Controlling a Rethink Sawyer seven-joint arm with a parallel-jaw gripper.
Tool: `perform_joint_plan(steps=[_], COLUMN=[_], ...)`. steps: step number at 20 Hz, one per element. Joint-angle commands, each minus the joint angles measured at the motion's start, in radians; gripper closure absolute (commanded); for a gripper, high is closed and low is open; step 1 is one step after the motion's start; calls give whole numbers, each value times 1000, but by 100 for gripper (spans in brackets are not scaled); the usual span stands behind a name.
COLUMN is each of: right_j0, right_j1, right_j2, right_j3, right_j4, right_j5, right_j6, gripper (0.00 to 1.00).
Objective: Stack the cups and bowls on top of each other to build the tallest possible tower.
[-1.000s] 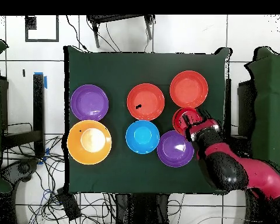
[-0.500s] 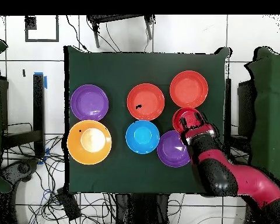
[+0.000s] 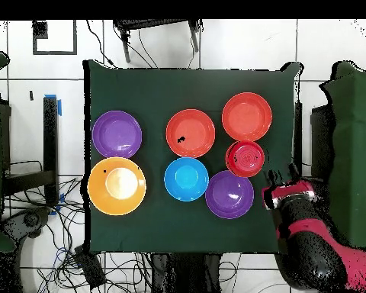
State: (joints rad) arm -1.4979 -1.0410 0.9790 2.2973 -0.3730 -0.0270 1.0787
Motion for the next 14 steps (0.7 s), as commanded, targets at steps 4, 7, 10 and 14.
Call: perform_joint_plan(steps=[4,7,10,14], right_j0=[19,63,90,107], right_j1=[-106,-86,-92,-104], right_j2=[67,-23,-73,-107], right_j3=[146,174,205,249], right_j4=[52,15,9,13], right_j5=[80,-5,-55,-98], right_j6=[186,219,244,260], gripper=[0,0,0,0])
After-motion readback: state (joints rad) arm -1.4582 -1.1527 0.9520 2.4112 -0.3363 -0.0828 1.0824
